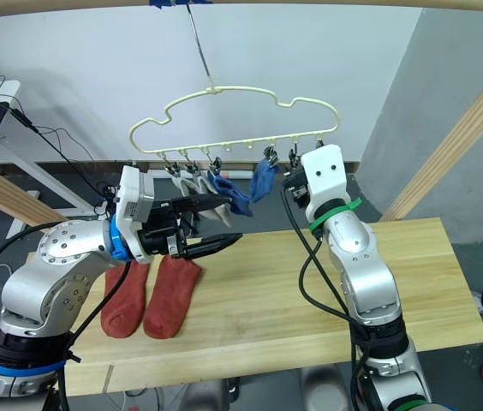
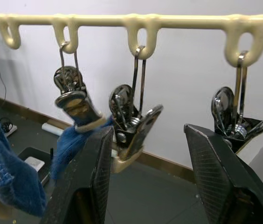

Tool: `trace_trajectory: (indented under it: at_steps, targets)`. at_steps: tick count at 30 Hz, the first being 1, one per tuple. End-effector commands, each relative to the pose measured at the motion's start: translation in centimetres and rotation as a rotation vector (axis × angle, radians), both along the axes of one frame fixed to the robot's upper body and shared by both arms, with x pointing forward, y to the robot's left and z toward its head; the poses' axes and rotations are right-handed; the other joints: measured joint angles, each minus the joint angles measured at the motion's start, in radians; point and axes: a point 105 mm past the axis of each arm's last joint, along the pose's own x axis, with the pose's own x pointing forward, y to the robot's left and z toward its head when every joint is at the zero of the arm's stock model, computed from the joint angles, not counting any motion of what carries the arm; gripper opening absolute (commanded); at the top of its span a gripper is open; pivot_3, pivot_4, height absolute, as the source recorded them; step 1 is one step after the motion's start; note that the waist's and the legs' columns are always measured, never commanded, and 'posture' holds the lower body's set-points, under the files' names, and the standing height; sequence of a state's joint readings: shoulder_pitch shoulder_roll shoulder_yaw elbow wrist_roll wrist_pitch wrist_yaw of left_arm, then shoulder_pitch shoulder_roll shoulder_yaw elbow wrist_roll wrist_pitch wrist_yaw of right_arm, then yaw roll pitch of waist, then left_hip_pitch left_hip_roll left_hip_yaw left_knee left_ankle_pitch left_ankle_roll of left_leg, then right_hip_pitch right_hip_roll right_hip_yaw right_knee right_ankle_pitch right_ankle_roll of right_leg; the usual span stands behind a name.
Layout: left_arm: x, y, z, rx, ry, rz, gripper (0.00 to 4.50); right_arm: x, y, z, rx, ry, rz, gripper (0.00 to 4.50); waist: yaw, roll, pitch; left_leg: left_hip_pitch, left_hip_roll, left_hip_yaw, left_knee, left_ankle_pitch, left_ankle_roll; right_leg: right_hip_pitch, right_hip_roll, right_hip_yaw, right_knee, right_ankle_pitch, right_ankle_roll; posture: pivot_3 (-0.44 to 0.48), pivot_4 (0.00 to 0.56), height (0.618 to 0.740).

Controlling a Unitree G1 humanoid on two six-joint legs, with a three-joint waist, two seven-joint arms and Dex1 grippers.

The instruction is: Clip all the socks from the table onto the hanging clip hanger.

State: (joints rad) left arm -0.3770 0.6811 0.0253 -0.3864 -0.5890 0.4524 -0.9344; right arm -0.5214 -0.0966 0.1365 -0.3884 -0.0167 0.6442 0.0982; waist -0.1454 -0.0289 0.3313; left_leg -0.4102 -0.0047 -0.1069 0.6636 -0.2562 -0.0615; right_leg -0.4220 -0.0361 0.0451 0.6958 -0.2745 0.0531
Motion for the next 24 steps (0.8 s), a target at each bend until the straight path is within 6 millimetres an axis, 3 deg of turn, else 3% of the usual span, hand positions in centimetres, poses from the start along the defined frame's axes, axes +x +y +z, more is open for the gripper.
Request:
trace_trajectory:
  at_steps: [1, 24]
  targets:
    - [-0.35, -0.31, 0.47, 0.001, -0.032, -0.024, 3.63, -0.36, -0.02, 1.31, 0.044, -0.039, -0.006, 2.51, 0.000, 0.000, 0.000, 0.000, 0.000, 0.000, 0.000, 0.000, 0.000, 0.000, 0.000, 0.000, 0.000, 0.000, 0.000, -0.219, 0.271, 0.740]
    - [-0.39, -0.65, 0.37, -0.007, -0.019, -0.043, 3.63, -0.93, 0.85, 2.29, 0.276, 0.062, -0.019, 2.51, 0.000, 0.000, 0.000, 0.000, 0.000, 0.000, 0.000, 0.000, 0.000, 0.000, 0.000, 0.000, 0.000, 0.000, 0.000, -0.231, 0.269, 0.740]
